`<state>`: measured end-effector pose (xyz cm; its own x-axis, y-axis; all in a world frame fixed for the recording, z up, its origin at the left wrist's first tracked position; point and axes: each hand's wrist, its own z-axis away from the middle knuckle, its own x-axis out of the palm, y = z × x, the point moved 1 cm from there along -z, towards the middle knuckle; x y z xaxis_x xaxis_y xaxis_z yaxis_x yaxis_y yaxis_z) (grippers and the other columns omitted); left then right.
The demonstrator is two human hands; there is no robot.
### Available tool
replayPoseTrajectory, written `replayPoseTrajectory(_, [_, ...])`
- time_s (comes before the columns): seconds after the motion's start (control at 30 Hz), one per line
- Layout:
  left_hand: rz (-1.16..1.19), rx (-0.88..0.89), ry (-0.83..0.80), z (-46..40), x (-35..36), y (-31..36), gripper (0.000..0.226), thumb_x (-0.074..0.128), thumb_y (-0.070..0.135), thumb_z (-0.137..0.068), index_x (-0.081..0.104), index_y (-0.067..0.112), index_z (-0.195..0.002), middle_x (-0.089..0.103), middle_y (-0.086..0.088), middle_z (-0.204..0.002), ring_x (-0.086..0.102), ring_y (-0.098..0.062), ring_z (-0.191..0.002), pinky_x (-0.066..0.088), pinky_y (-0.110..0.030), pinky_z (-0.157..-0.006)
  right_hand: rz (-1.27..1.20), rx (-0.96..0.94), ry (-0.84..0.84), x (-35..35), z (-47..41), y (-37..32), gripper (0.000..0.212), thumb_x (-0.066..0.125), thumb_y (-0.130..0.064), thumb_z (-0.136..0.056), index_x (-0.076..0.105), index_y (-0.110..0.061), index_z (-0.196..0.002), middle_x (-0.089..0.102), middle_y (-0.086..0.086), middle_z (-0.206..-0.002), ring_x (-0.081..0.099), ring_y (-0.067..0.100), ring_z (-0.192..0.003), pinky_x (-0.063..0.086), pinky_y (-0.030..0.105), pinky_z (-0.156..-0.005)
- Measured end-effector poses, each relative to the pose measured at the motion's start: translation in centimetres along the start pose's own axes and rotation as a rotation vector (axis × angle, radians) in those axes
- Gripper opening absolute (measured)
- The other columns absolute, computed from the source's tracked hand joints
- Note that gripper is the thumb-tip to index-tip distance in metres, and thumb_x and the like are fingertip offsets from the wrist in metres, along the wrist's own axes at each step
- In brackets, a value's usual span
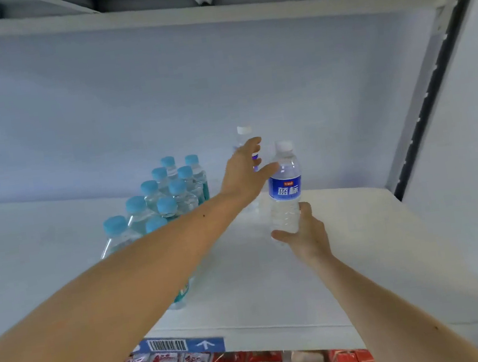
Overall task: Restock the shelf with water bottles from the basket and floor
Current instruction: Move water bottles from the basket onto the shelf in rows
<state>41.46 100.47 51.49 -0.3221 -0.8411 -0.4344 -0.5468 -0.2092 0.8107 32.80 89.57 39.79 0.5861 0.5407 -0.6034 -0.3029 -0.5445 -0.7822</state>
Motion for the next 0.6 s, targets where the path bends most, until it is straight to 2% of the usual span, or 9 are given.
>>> replayPoseTrajectory(0.13, [-0.047,-0.100,0.089,1.4,0.7,-3.6,0.043,0.060,0.026,-0.090,0.048,0.016,-0.131,0.057,-0.001,-0.124,0.059,-0.014,-0.096,0.049,-0.026,-0.080,0.028,-0.030,0.005,0.7,-2.4,0.3,0.070,0.082,-0.031,-0.070,0.038,-0.016,-0.122,0.061,0.005,-0.117,0.059,0.030,-0.105,0.047,0.036,-0.082])
replayPoseTrajectory(0.23, [-0.175,-0.202,0.107,2.1,1.7,-7.2,0.032,0.057,0.028,-0.093,0.056,0.014,-0.122,0.059,-0.003,-0.123,0.060,-0.015,-0.096,0.048,-0.027,-0.082,0.069,-0.039,-0.002,1.3,-4.2,0.3,0.075,0.083,-0.033,-0.069,0.037,-0.016,-0.125,0.061,0.006,-0.121,0.059,0.030,-0.108,0.047,0.037,-0.085])
replayPoseTrajectory(0.3, [-0.250,-0.271,0.058,2.5,2.6,-9.8,0.032,0.056,0.030,-0.092,0.058,0.014,-0.119,0.059,-0.005,-0.124,0.060,-0.019,-0.104,0.047,-0.030,-0.091,0.080,-0.034,-0.001,1.7,-5.4,0.3,0.076,0.083,-0.033,-0.069,0.037,-0.014,-0.127,0.061,0.008,-0.122,0.059,0.032,-0.109,0.049,0.039,-0.087])
replayPoseTrajectory(0.47, [-0.442,-0.366,-0.145,3.4,4.5,-13.4,0.053,0.048,0.039,-0.095,0.040,0.013,-0.140,0.043,-0.007,-0.143,0.043,-0.024,-0.130,0.033,-0.031,-0.106,0.107,-0.011,-0.023,2.2,-8.1,0.4,0.077,0.081,-0.031,-0.072,0.035,-0.011,-0.130,0.059,0.012,-0.124,0.057,0.034,-0.113,0.047,0.039,-0.088])
replayPoseTrajectory(0.53, [-0.530,-0.330,-0.183,3.4,5.0,-14.0,0.054,0.046,0.040,-0.095,0.039,0.012,-0.140,0.045,-0.010,-0.141,0.040,-0.026,-0.132,0.031,-0.034,-0.109,0.102,-0.001,-0.034,2.3,-9.1,0.4,0.077,0.081,-0.029,-0.073,0.034,-0.011,-0.131,0.058,0.013,-0.125,0.057,0.034,-0.112,0.047,0.039,-0.088])
replayPoseTrajectory(0.6, [-0.611,-0.297,-0.198,3.1,5.4,-14.0,0.046,0.045,0.040,-0.094,0.046,0.012,-0.131,0.053,-0.011,-0.131,0.042,-0.029,-0.127,0.034,-0.039,-0.107,0.101,0.004,-0.042,2.3,-10.0,0.5,0.078,0.081,-0.029,-0.073,0.033,-0.010,-0.131,0.058,0.014,-0.125,0.057,0.034,-0.112,0.048,0.039,-0.087])
